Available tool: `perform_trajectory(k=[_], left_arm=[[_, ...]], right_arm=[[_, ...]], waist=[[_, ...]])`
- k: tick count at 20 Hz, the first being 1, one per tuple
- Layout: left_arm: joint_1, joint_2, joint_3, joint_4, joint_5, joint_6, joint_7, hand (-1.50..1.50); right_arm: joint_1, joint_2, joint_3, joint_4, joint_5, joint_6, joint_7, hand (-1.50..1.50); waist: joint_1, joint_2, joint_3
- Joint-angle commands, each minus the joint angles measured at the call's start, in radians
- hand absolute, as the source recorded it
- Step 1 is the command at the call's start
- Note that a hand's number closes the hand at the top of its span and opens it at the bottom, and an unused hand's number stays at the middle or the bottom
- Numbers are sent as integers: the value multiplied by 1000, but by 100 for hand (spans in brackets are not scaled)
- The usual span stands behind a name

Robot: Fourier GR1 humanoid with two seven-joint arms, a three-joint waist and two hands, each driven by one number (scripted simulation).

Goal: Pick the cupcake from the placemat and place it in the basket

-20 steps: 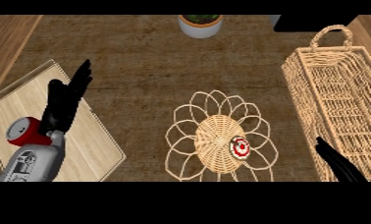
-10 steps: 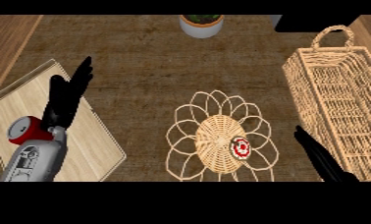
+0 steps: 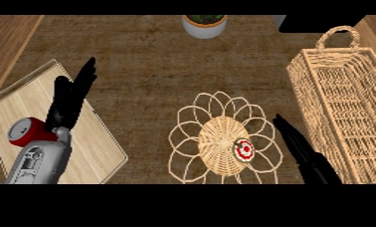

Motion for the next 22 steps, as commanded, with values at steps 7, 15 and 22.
perform_trajectory(k=[7,15,22], left_arm=[[55,-11,36,-84,-26,-38,30,0],[-18,-23,71,-3,-55,-54,27,0],[6,-31,90,-6,-45,-89,-4,0]], right_arm=[[-50,63,-13,-5,37,58,35,-150],[-139,152,-5,188,95,29,-8,-150],[-97,153,-6,269,93,19,-73,-150]], waist=[[0,-1,0],[0,-1,0],[0,0,0]])
